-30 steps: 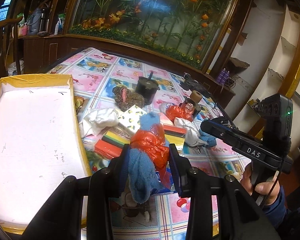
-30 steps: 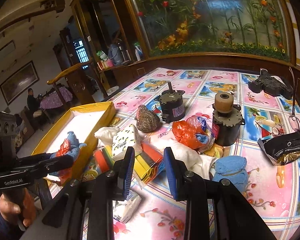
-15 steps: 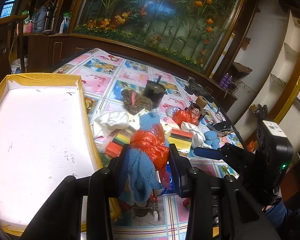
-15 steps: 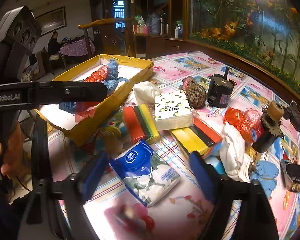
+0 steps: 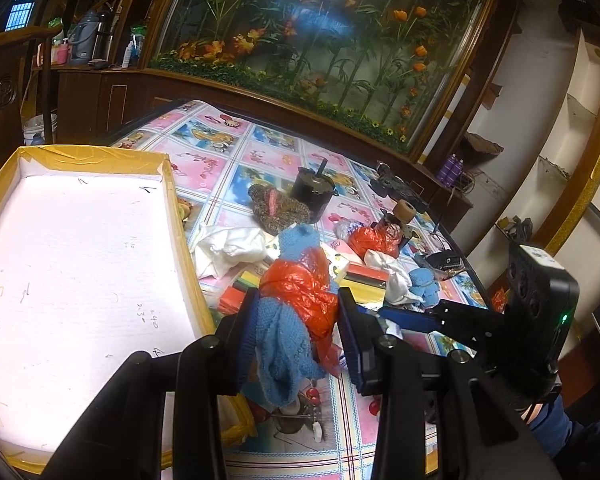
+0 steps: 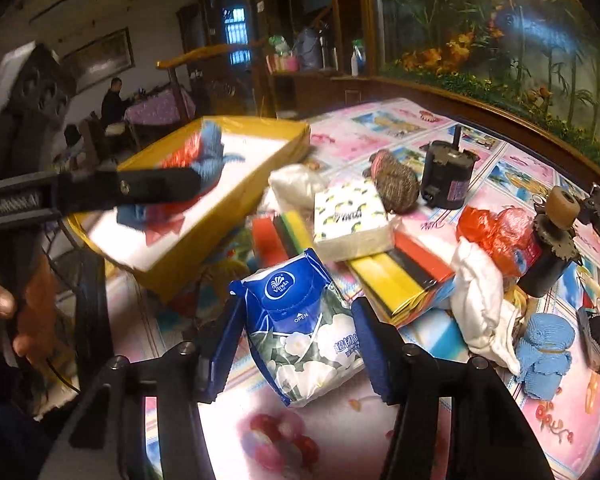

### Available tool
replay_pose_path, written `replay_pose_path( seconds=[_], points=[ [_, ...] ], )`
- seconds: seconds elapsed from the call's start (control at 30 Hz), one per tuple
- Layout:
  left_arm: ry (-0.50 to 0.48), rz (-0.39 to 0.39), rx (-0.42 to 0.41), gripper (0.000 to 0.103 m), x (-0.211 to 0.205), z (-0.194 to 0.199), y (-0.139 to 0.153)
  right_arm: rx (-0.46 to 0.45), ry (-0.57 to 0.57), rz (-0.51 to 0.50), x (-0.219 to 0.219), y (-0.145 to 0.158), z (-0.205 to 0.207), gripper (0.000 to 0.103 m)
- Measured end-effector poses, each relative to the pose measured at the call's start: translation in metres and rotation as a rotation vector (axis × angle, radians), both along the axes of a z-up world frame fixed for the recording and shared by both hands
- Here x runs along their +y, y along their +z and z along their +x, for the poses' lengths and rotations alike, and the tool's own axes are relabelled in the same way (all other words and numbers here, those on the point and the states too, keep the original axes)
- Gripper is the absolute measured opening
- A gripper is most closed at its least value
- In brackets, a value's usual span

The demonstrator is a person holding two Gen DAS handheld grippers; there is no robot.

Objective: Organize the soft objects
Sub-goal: 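Carry the sock bundle toward the yellow box while right gripper grasps blue tissue pack, then lower both held items into the yellow box and open both grippers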

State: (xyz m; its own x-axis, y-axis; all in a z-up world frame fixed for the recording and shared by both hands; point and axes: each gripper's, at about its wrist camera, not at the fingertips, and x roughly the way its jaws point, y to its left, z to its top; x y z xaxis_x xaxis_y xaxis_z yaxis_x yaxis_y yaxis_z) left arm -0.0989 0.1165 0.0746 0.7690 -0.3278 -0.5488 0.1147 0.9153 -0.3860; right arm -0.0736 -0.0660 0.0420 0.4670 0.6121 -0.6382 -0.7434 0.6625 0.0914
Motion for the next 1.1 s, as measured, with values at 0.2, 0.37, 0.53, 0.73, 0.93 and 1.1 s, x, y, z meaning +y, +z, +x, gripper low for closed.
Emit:
replay_pose_path(
  seconds=[0.2,0.37,0.53,0.73,0.93,1.1],
  points=[
    [0.010,-0.003,-0.006,0.036,0.006,-0.001,0.003,-0.003,-0.063,0.115,-0.017,0.016,0.007,0.060],
    [0.027,-0.003,-0.012,0.036,0.013,-0.003,0.008,0.003,-0.071,0.175,-0.016,0.030,0.006,0.060],
    [0.064,-0.005,-0.040,0.036,0.027,-0.010,0.017,0.058,-0.059,0.220,0.000,0.040,0.015,0.060],
    [0.129,-0.010,-0.066,0.036,0.056,-0.024,0.028,0.089,-0.036,0.244,0.033,0.056,0.023,0.060],
    [0.213,-0.021,-0.084,0.036,0.089,-0.039,0.031,0.090,0.001,0.263,0.077,0.073,0.025,0.060],
    [0.259,-0.039,-0.083,0.036,0.114,-0.040,0.029,0.118,0.006,0.283,0.103,0.076,0.030,0.060]
  ],
)
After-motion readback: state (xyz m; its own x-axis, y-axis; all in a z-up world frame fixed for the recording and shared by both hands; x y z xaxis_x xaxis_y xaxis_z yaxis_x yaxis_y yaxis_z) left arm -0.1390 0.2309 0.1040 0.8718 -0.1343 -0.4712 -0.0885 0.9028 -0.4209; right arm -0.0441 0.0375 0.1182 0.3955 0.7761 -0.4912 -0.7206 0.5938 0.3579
